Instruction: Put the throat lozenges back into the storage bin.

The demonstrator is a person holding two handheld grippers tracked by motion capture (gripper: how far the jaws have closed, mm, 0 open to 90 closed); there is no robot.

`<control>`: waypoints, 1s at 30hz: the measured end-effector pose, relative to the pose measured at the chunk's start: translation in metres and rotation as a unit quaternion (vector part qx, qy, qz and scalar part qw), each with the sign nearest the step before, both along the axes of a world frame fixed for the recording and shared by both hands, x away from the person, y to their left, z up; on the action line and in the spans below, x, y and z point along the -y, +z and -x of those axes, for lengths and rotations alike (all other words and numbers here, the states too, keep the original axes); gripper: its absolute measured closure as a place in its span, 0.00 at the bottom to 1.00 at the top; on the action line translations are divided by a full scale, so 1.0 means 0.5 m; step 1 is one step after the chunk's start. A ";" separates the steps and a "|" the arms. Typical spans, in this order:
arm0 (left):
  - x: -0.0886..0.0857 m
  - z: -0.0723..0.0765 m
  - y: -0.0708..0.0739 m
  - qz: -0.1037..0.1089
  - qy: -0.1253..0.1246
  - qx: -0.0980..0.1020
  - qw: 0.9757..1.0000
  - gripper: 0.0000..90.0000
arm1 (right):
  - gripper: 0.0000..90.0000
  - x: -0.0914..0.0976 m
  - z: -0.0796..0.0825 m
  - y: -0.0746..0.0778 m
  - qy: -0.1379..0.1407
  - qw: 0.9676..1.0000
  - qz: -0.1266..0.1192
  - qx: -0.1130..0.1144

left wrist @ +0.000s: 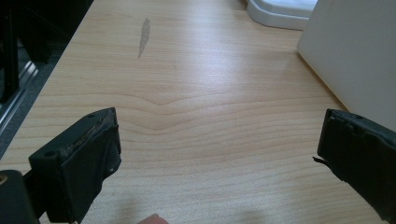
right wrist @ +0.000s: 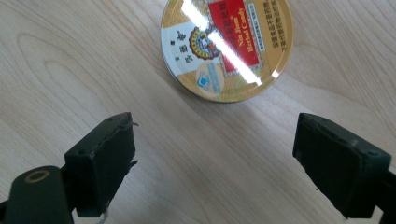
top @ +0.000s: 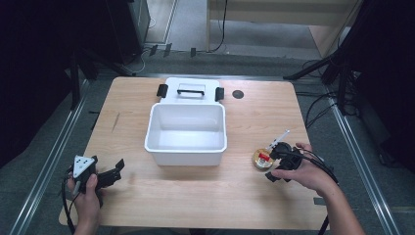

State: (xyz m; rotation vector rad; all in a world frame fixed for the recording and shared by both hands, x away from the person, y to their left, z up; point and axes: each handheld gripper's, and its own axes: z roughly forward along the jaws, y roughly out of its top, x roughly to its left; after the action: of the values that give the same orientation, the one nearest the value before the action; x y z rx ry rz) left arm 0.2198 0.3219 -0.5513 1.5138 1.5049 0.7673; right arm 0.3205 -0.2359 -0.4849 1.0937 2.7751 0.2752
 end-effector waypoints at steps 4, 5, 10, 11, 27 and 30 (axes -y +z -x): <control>0.000 0.000 0.000 0.001 0.000 0.000 1.000 0.00 | 0.15 -0.014 -0.018 0.002 0.002 1.000 0.009 -0.014; 0.000 0.000 0.000 0.001 0.001 0.000 1.000 0.00 | 0.15 -0.018 -0.022 0.002 0.004 1.000 0.012 -0.015; 0.000 0.000 0.000 0.001 0.001 -0.001 1.000 0.00 | 0.15 -0.038 -0.035 0.002 0.013 0.999 0.026 -0.028; -0.001 0.000 0.000 0.001 0.001 -0.002 1.000 0.00 | 0.15 -0.042 -0.037 0.002 0.014 0.999 0.029 -0.030; -0.001 -0.001 0.000 0.000 -0.001 -0.005 1.000 0.00 | 0.15 -0.076 -0.069 -0.002 0.012 0.998 0.046 -0.049; -0.001 -0.001 0.000 0.000 -0.001 -0.005 1.000 0.00 | 0.15 -0.080 -0.075 -0.005 0.009 0.998 0.046 -0.051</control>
State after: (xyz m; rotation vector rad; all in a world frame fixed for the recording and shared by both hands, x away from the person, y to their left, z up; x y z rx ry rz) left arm 0.2204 0.3222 -0.5511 1.5205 1.5116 0.7588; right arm 0.3581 -0.1959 -0.4875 1.0922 2.8561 0.0950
